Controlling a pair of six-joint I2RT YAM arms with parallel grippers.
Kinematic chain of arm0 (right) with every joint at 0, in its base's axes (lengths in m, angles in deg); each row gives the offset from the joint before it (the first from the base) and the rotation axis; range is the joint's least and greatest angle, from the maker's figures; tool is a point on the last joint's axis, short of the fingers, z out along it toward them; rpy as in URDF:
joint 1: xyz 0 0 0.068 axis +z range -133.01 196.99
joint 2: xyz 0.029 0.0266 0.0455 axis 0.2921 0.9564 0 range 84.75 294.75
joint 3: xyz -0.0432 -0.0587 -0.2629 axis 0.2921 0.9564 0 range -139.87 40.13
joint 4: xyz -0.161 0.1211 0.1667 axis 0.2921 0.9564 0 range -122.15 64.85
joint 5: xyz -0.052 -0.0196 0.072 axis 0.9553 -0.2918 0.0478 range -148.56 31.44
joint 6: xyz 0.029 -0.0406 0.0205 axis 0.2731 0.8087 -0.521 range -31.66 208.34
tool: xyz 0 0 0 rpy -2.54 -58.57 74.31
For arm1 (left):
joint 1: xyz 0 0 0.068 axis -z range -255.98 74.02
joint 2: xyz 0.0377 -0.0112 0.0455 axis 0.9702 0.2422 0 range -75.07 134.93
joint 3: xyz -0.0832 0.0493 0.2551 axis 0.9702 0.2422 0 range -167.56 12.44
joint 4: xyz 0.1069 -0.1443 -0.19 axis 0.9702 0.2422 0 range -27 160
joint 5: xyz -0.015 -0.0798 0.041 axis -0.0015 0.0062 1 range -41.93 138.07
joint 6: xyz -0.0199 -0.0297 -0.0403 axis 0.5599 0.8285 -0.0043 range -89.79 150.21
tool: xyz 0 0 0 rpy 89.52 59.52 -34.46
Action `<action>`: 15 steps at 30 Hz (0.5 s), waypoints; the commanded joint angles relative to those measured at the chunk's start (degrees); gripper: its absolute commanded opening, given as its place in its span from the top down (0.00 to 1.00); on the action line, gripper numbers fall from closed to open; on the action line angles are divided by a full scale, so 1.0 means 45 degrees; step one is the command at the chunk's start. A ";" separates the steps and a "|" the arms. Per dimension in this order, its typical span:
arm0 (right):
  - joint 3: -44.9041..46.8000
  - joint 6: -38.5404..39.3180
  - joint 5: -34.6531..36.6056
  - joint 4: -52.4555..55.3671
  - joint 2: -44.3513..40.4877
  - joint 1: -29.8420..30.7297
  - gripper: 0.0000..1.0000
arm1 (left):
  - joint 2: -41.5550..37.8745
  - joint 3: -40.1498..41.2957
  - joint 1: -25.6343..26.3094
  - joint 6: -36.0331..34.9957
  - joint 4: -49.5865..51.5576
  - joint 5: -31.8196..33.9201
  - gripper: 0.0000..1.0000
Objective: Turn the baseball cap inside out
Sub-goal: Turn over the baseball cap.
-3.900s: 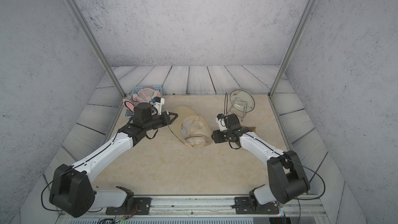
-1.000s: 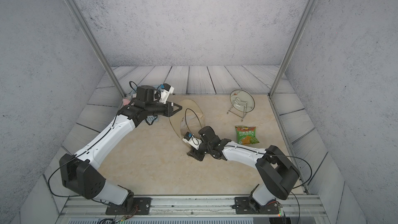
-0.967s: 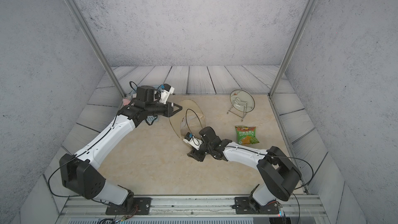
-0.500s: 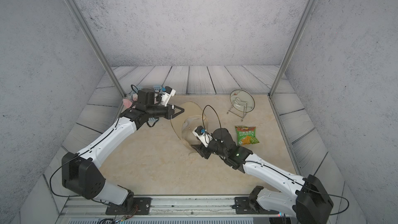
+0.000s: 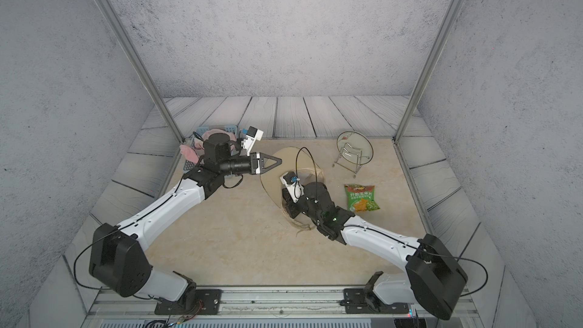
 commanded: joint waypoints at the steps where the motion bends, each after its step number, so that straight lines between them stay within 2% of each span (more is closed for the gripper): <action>1: -0.0263 -0.0513 0.2641 -0.0358 0.0345 -0.0019 0.85 | -0.0423 -0.0033 0.0139 0.0894 -0.0921 -0.0553 1.00; 5: 0.0147 -0.0517 0.4025 -0.1200 0.0131 -0.0017 0.85 | -0.0534 0.0091 0.0242 0.0652 -0.0249 -0.0107 1.00; 11: 0.0371 0.0299 0.2672 -0.1679 -0.0277 -0.0017 0.84 | -0.0356 -0.0011 0.0244 -0.0242 0.1137 0.0487 1.00; 13: 0.0405 0.0258 0.3327 -0.1716 -0.0230 -0.0017 0.84 | -0.0261 -0.0004 0.0263 -0.0140 0.1005 0.0363 1.00; 15: 0.0406 0.0070 0.4626 -0.1548 -0.0152 -0.0022 0.84 | -0.0204 -0.0060 0.0287 -0.0131 0.1130 0.0370 1.00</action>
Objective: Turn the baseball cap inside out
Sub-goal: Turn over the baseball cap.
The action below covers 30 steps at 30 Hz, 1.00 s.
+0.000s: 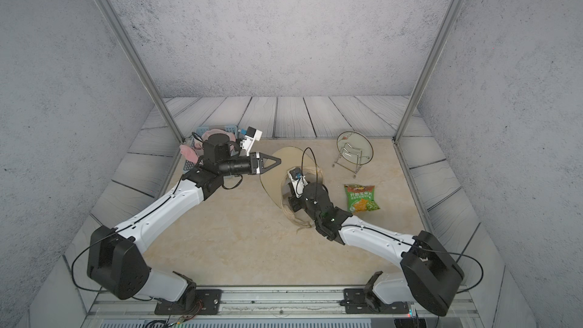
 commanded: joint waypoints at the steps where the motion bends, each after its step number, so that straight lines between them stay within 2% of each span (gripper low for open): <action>1: -0.0020 -0.0128 0.2068 -0.0402 -0.0239 -0.0037 0.84 | -0.0048 -0.0074 0.0177 -0.0166 0.0385 -0.0211 1.00; 4: -0.0289 -0.0682 0.4246 0.0949 -0.0115 -0.0031 0.84 | -0.0254 -0.0229 0.0176 -0.0660 0.1092 0.0187 1.00; 8: -0.0858 -0.1032 0.4856 0.3474 0.0299 -0.0031 0.84 | -0.0406 -0.0401 0.0176 -0.1017 0.1621 0.0691 1.00; 11: -0.0865 -0.1491 0.4470 0.4862 0.0513 -0.0031 0.84 | -0.0412 -0.0492 0.0176 -0.1121 0.1644 0.1021 1.00; 15: -0.0289 -0.1740 0.3736 0.5444 0.0308 -0.0031 0.84 | -0.0446 -0.0564 0.0157 -0.1207 0.1655 0.1600 1.00; 19: -0.0016 -0.1204 0.1654 0.5704 0.0123 -0.0032 0.84 | -0.0461 -0.0376 0.0125 -0.0848 0.0924 0.2234 1.00; 23: 0.0178 -0.0650 -0.0644 0.5064 -0.0526 -0.0041 0.84 | -0.0168 -0.0338 0.0138 -0.0713 0.0663 0.2094 1.00; 30: 0.0183 -0.0876 -0.0359 0.3165 -0.1515 -0.0031 0.90 | 0.0129 -0.0022 0.0196 -0.0529 0.0380 0.1491 1.00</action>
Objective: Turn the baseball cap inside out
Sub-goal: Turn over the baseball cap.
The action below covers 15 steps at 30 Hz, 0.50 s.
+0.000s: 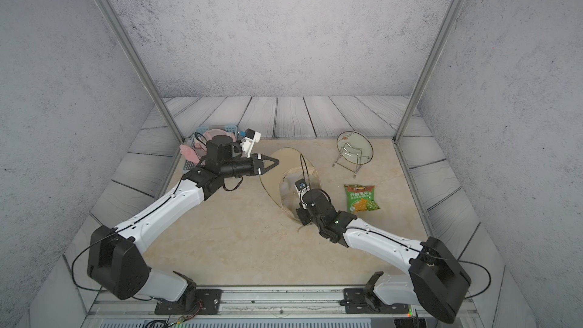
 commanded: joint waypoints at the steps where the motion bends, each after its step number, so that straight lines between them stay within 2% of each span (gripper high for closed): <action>1: -0.0182 -0.0064 -0.0239 -0.1385 -0.0460 -0.0022 0.91 | 0.0139 0.0083 0.0079 0.0202 -0.0753 -0.0558 1.00; 5: -0.0722 -0.0210 -0.0327 -0.1930 -0.0067 -0.0022 0.93 | 0.0236 0.0162 0.0236 0.0237 -0.0808 -0.0878 1.00; 15: -0.1351 -0.0291 -0.2311 -0.3056 0.1571 -0.0022 0.94 | 0.0370 0.0151 0.0470 0.0438 -0.1229 -0.1633 1.00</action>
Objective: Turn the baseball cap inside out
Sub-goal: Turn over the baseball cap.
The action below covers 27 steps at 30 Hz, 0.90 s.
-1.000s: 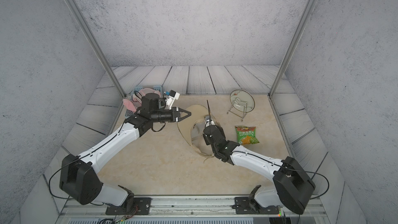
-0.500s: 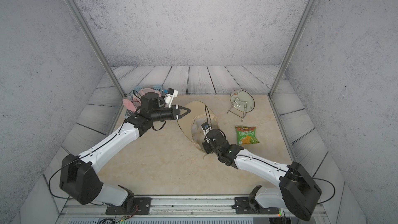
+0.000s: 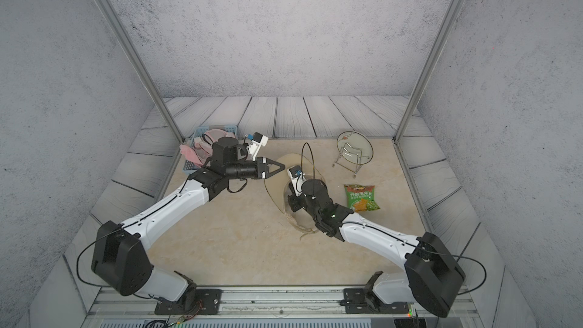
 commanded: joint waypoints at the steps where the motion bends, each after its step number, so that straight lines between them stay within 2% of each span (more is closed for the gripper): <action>1: -0.0325 -0.0190 -0.1361 -0.0314 0.0611 -0.0012 0.94 | -0.0006 0.0051 0.0052 0.0225 -0.0976 -0.0590 1.00; 7: 0.0200 -0.0475 -0.3571 -0.0255 0.0870 -0.0012 0.94 | 0.0076 -0.0311 -0.0021 0.0297 -0.1208 -0.0458 1.00; 10: 0.0418 -0.0435 -0.3143 0.0439 0.0701 -0.0012 0.93 | 0.0142 -0.0663 -0.0084 -0.0050 -0.0893 -0.0500 1.00; 12: 0.0554 -0.0452 -0.2095 0.0940 0.0339 -0.0003 0.89 | 0.0101 -0.1161 -0.0085 -0.1070 0.0145 -0.0257 1.00; 13: 0.0622 -0.0452 -0.1523 0.1137 0.0033 -0.0033 0.84 | 0.0089 -0.1467 -0.0085 -0.1689 0.0917 0.0090 1.00; 15: 0.0595 -0.0423 -0.0464 0.1728 -0.0756 -0.0030 0.65 | 0.0011 -0.2073 -0.0085 -0.3114 0.2674 0.1243 1.00; 17: 0.0369 -0.0327 -0.0095 0.2343 -0.1494 -0.0041 0.55 | -0.0076 -0.2538 -0.0085 -0.4232 0.3662 0.2591 1.00; 20: -0.0158 -0.0486 -0.0416 0.3155 -0.2403 -0.0066 0.46 | -0.0410 -0.2541 -0.0032 -0.5854 0.3585 0.4305 1.00; 22: -0.0637 -0.0884 -0.0956 0.3780 -0.2817 -0.0116 0.43 | -0.0729 -0.2199 0.0024 -0.6982 0.2917 0.5201 1.00; 24: -0.1243 -0.1527 -0.1564 0.4510 -0.3011 -0.0162 0.36 | -0.1012 -0.1721 0.0094 -0.8362 0.2092 0.5712 1.00; 27: -0.2383 -0.2302 -0.3129 0.5647 -0.2934 -0.0388 0.35 | -0.1319 -0.0924 0.0251 -1.0419 0.0837 0.6433 1.00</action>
